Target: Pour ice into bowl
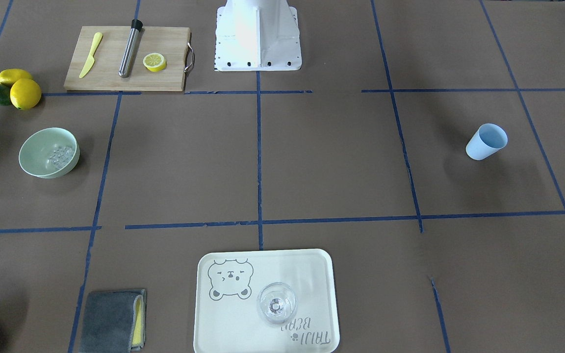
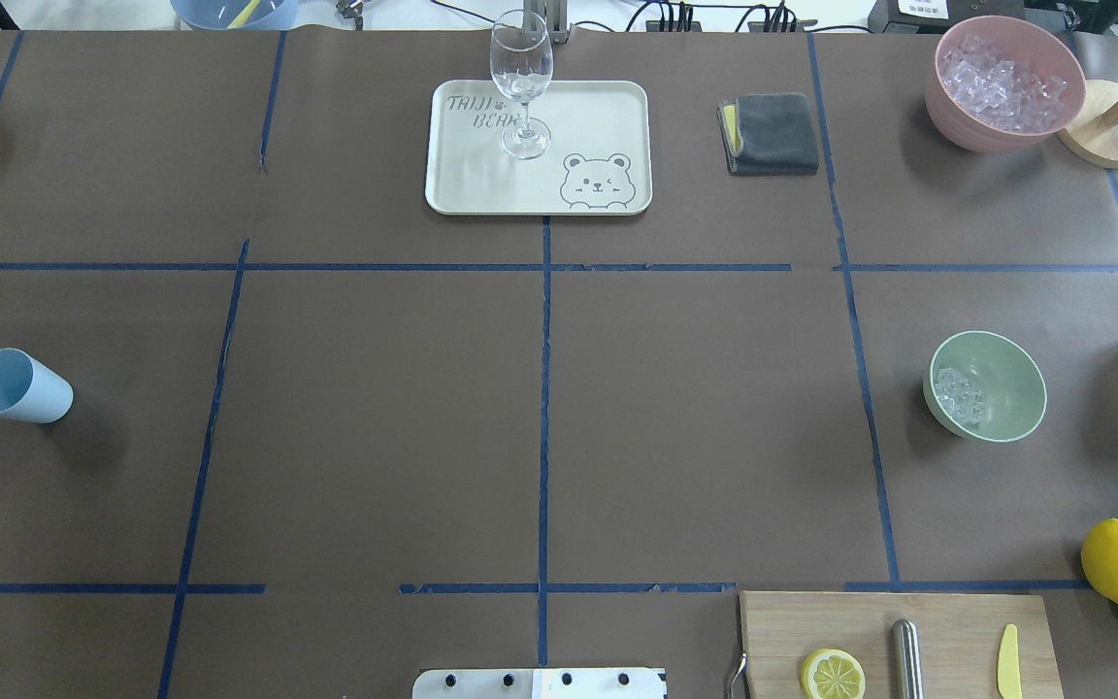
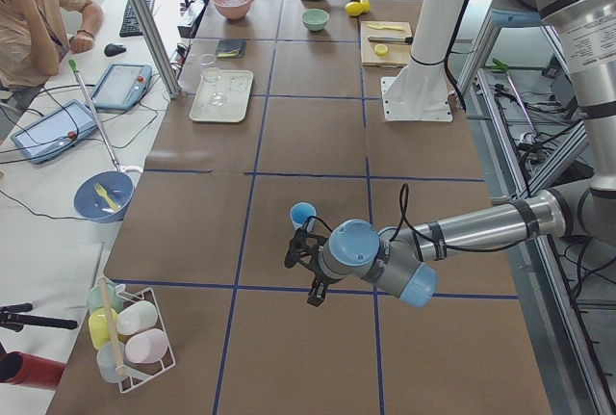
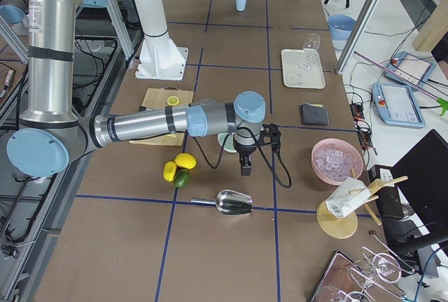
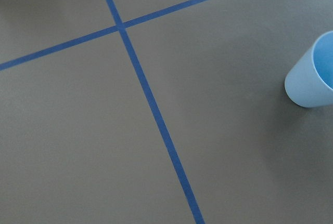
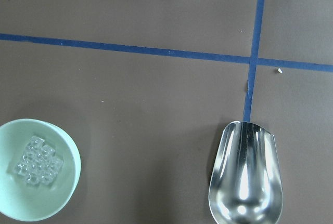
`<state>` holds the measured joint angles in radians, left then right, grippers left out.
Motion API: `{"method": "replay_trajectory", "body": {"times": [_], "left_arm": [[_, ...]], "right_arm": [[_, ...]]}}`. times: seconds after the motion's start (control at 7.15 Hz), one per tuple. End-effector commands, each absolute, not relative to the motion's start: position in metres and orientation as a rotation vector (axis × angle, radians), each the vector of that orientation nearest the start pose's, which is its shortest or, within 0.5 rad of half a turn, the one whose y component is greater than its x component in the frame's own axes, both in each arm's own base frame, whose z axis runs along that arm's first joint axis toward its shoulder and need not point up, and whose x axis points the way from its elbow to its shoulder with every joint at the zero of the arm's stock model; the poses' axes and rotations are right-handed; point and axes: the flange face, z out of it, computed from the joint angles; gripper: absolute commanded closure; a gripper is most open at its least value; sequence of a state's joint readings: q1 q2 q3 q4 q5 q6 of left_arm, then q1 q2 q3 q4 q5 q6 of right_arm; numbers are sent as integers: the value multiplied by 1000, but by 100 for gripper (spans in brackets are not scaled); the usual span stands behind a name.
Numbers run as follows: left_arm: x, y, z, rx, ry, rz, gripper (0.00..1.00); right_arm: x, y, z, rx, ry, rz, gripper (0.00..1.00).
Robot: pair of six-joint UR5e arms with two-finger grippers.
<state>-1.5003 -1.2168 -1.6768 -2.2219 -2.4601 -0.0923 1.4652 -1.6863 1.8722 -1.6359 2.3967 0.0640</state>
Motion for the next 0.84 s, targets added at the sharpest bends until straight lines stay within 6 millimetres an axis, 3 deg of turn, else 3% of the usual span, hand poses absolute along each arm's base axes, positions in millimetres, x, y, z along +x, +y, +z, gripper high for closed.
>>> {"method": "replay_trajectory", "body": {"times": [0.0, 0.28, 0.42, 0.56, 0.7], "left_arm": [[-45, -386, 601, 200, 895, 63, 0], [-45, -384, 574, 199, 890, 65, 0], [-51, -384, 569, 186, 791, 43, 0], [-59, -383, 580, 112, 690, 11, 0], [-80, -374, 584, 68, 682, 58, 0]], "right_arm": [[20, -435, 575, 34, -886, -96, 0], [20, -434, 574, 37, -880, -98, 0], [19, -435, 570, 44, -882, -102, 0], [19, -435, 571, 44, -884, -102, 0], [19, -435, 570, 45, -885, -103, 0]]}}
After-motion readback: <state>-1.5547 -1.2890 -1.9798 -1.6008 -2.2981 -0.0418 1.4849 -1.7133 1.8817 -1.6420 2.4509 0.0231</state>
